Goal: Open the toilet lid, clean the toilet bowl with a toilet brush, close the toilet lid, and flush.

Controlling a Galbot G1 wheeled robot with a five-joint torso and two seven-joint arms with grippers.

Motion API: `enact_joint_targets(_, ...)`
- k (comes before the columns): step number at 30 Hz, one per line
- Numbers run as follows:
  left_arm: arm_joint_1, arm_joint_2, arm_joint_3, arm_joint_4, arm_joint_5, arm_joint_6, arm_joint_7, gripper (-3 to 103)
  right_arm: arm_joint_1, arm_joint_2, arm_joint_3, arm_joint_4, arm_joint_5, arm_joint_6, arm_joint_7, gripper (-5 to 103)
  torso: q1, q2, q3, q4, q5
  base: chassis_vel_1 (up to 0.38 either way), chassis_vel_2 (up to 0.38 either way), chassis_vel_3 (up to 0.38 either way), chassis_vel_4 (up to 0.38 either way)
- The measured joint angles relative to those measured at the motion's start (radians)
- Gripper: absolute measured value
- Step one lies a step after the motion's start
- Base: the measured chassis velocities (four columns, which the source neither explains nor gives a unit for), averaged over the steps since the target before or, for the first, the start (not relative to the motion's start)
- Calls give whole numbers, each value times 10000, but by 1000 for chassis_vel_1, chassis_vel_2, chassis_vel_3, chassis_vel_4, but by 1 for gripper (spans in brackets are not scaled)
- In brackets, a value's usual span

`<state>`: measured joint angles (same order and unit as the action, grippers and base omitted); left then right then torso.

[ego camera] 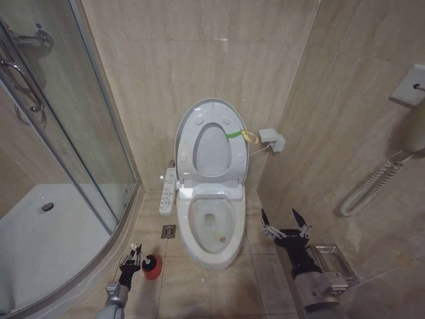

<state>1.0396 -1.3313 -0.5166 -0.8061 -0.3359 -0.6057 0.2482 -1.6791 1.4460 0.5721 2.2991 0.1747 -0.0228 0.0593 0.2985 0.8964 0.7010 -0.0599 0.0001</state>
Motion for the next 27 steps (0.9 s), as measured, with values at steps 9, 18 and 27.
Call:
enact_joint_targets(9,1468,56,-24,-2021,-457,706,-514,18,0,0,0,0,0,0,0,100,0,0,0,3,-1,0,0,0,0)
enact_joint_targets(18,2578,139,-117,-3601,-551,866,-604,18,0,0,0,0,0,0,0,100,0,0,0,1,-1,0,0,0,0)
enact_joint_targets(27,3603,266,-156,-5797,-658,1058,-721,18,0,0,0,0,0,0,0,100,0,0,1,0,0,0,0,0,0)
